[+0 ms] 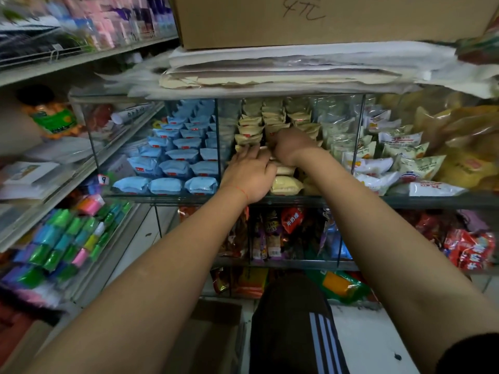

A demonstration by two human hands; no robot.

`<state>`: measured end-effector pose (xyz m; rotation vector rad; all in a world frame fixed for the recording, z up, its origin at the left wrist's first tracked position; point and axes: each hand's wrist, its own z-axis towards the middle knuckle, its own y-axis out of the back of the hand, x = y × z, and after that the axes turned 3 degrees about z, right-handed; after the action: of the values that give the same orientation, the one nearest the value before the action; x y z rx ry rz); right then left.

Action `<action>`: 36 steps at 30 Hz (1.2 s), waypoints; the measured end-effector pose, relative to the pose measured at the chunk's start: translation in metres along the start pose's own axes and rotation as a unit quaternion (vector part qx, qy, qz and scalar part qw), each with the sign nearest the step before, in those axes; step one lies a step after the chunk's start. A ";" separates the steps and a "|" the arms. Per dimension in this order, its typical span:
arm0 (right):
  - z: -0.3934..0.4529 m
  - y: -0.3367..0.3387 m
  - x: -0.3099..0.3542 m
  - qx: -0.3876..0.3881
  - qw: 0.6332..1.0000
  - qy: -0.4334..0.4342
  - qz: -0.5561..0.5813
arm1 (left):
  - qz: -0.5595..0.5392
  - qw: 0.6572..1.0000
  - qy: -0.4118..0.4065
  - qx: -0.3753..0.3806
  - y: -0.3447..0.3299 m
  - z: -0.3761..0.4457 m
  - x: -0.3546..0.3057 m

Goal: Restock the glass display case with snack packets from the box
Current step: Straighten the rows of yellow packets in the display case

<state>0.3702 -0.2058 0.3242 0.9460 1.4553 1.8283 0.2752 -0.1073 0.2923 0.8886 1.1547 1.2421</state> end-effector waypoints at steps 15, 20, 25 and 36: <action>0.019 0.003 0.030 0.046 0.999 -0.009 0.022 | 0.043 0.998 0.019 0.039 -0.003 -0.004 0.000; 0.028 0.009 0.028 0.076 0.995 0.011 0.056 | 0.030 0.997 0.043 0.061 -0.003 -0.001 0.002; 0.018 0.014 0.019 0.017 0.988 0.027 0.153 | 0.028 0.999 0.033 0.032 -0.005 -0.005 0.002; -0.017 0.017 0.030 0.039 0.993 0.052 0.097 | 0.070 0.993 0.016 0.098 0.003 -0.033 -0.005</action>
<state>0.3390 -0.1936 0.3433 1.0779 1.5537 1.9976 0.2427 -0.1142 0.2881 1.1142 1.2736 1.2753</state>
